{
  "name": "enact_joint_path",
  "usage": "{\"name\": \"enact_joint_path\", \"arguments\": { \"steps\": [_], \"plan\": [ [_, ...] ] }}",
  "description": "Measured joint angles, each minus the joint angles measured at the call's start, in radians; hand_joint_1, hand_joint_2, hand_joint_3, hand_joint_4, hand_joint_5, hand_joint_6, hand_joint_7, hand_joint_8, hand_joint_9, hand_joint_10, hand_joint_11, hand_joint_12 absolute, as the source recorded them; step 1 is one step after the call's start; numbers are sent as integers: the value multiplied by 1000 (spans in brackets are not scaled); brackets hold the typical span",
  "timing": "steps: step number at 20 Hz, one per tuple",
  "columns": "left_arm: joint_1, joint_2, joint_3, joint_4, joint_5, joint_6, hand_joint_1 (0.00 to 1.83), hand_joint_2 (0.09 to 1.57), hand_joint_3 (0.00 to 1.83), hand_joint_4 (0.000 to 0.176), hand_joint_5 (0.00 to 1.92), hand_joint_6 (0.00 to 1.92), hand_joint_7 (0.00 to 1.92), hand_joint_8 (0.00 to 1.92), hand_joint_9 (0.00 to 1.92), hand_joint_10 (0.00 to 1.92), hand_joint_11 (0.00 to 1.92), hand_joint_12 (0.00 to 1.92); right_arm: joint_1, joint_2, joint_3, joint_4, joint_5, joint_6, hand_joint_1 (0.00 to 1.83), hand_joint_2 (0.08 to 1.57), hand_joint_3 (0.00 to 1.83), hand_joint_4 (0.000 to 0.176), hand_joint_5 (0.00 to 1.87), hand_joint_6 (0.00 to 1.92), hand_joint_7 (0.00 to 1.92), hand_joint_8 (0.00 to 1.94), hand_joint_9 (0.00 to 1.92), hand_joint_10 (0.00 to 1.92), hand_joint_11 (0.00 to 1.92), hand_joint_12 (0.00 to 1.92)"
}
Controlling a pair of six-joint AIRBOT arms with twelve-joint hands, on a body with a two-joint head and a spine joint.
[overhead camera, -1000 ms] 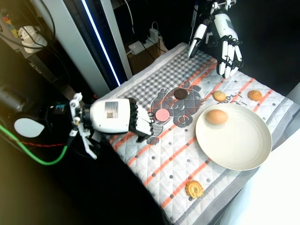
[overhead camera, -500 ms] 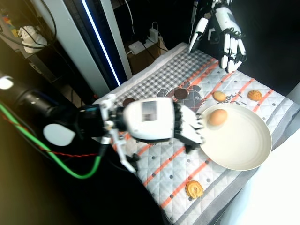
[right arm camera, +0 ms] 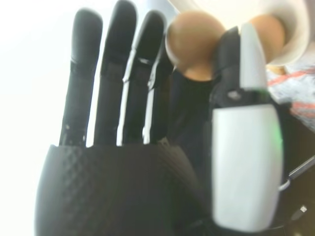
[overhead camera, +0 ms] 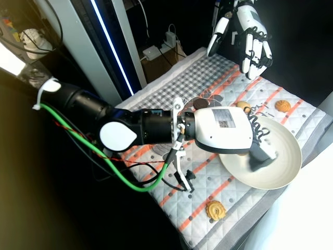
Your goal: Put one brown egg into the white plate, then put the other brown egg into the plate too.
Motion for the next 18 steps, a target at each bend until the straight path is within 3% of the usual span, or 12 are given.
{"name": "enact_joint_path", "arguments": {
  "steps": [2, 3, 4, 5, 6, 9, 11, 12, 14, 15, 17, 18],
  "plan": [
    [8, 0, -9, -18, -26, -1, 722, 898, 0, 139, 271, 3, 347, 1, 402, 1, 0, 1061, 0, 20, -34, 16, -5, -2, 475, 863, 0, 48, 0, 0, 299, 1, 355, 7, 0, 921],
    [17, 2, -11, -31, -49, -1, 759, 870, 0, 164, 280, 3, 338, 0, 383, 1, 0, 916, 0, 43, -73, 22, 2, -2, 534, 875, 2, 73, 0, 0, 259, 0, 304, 1, 0, 831],
    [29, 7, -14, -50, -64, -2, 759, 870, 0, 164, 280, 3, 338, 0, 383, 1, 0, 916, -1, 68, -99, 19, 24, 0, 534, 875, 2, 73, 0, 0, 259, 0, 304, 1, 0, 831],
    [48, 21, -18, -82, -88, -2, 798, 865, 0, 165, 289, 3, 340, 1, 384, 1, 0, 835, -1, 115, -137, 26, 60, 0, 542, 873, 1, 96, 0, 0, 235, 2, 276, 3, 0, 723],
    [81, 44, -21, -133, -139, -38, 780, 896, 6, 141, 281, 4, 334, 6, 394, 9, 0, 1059, -23, 205, -193, 108, 144, -3, 495, 863, 0, 127, 0, 0, 269, 9, 277, 3, 0, 344],
    [138, 56, -11, -148, -220, -177, 738, 894, 0, 116, 277, 3, 316, 0, 364, 0, 0, 1138, -128, 330, -279, 270, 295, -5, 520, 863, 2, 122, 0, 0, 259, 2, 246, 0, 0, 206],
    [200, 56, -11, -128, -299, -296, 835, 883, 0, 85, 304, 6, 322, 1, 325, 0, 0, 997, -249, 400, -358, 359, 406, -6, 537, 859, 2, 134, 0, 0, 237, 2, 257, 2, 0, 406],
    [230, 55, -11, -105, -349, -356, 805, 904, 3, 92, 265, 2, 281, 0, 258, 0, 0, 740, -319, 430, -400, 410, 481, -7, 612, 869, 3, 143, 0, 0, 273, 9, 265, 4, 0, 356],
    [278, 52, -1, -95, -433, -476, 738, 911, 2, 113, 196, 0, 251, 0, 211, 0, 0, 628, -432, 464, -452, 493, 616, -7, 657, 887, 3, 161, 0, 0, 330, 9, 313, 11, 0, 415],
    [313, 42, 27, -110, -500, -584, 762, 905, 0, 101, 155, 1, 235, 0, 191, 0, 0, 518, -520, 489, -491, 567, 715, -6, 658, 877, 0, 146, 0, 0, 341, 5, 333, 11, 0, 490],
    [362, 31, 45, -167, -583, -689, 688, 896, 0, 50, 36, 1, 156, 1, 256, 15, 0, 741, -611, 503, -522, 660, 857, -7, 601, 905, 9, 121, 86, 13, 352, 2, 372, 9, 59, 625],
    [375, 30, 45, -179, -619, -703, 666, 901, 1, 21, 34, 3, 213, 15, 302, 25, 0, 890, -634, 504, -536, 702, 929, -7, 541, 966, 0, 108, 83, 2, 361, 2, 383, 2, 137, 478]
  ]
}}
